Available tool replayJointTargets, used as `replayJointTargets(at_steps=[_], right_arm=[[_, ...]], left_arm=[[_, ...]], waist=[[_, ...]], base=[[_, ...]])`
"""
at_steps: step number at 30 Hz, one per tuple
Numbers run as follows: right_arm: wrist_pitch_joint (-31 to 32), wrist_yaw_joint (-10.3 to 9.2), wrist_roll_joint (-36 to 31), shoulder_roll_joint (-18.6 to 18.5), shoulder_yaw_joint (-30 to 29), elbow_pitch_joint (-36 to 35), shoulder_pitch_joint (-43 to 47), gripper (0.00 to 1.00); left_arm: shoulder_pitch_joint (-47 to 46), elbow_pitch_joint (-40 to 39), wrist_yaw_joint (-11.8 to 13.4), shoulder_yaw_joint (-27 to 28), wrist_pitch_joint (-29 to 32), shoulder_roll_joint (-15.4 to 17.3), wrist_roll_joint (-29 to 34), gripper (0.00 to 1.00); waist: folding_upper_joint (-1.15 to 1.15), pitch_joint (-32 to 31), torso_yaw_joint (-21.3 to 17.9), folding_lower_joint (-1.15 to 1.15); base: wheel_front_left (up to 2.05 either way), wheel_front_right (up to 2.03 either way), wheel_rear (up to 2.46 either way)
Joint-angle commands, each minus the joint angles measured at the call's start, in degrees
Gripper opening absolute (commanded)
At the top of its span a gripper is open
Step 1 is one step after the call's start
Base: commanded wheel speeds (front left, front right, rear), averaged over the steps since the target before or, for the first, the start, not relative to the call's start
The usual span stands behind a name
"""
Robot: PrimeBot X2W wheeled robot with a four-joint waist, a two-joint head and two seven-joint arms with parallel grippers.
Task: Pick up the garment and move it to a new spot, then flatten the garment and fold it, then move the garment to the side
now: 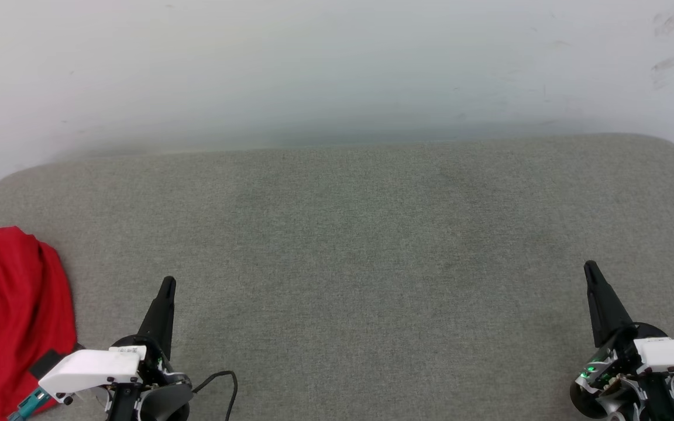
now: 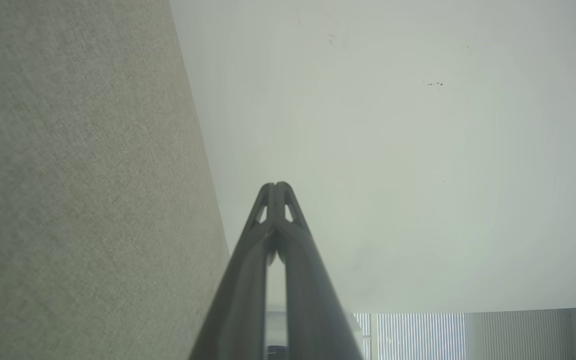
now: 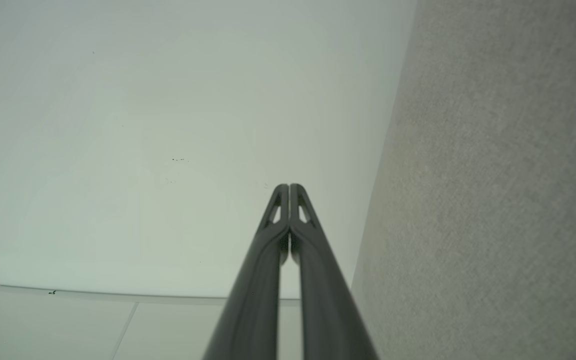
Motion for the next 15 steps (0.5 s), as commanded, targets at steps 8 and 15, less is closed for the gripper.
replayJointTargets(at_steps=[8, 15], right_arm=[[0.07, 0.00, -0.28, 0.20, 0.01, 0.05, -0.75, 0.00], [0.06, 0.00, -0.28, 0.20, 0.02, 0.05, -0.75, 0.00]], left_arm=[[-0.32, -0.03, -0.17, 0.12, 0.13, -0.15, 0.10, 0.00], [-0.32, -0.03, -0.17, 0.13, 0.13, -0.15, 0.09, 0.00]], waist=[[0.00, 0.00, 0.00, 0.00], [0.00, 0.00, 0.00, 0.00]], base=[[0.00, 0.00, 0.00], [0.00, 0.00, 0.00]])
